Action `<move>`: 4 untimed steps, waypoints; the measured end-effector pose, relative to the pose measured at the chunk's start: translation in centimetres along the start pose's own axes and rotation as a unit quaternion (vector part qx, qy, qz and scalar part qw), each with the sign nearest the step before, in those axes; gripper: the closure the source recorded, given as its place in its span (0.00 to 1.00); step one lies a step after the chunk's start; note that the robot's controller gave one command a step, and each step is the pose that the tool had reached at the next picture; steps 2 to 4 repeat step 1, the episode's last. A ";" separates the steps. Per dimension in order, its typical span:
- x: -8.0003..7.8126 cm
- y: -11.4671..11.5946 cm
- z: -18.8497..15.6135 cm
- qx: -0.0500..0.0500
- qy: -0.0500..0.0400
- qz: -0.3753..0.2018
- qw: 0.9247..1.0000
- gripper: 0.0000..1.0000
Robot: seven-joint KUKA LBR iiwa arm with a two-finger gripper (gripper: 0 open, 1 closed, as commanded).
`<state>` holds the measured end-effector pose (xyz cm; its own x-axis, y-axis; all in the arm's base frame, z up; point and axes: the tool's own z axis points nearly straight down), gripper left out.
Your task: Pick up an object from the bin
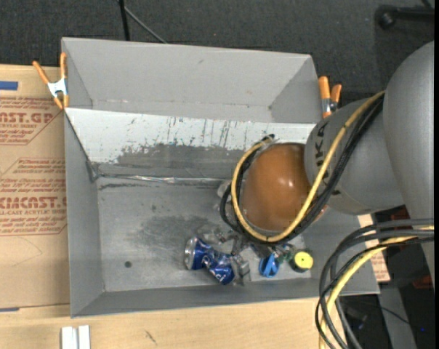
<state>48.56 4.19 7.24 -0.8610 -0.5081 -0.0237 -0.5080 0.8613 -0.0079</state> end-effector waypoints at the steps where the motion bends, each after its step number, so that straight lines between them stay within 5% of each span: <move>1: -0.2 0.0 -4.2 -0.003 0.010 0.000 1.000 1.00; 4: -0.2 0.0 -4.2 -0.003 0.010 0.000 1.000 1.00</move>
Offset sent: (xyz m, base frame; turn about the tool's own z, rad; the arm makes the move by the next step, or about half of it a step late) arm 0.0001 0.0000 0.0403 0.0001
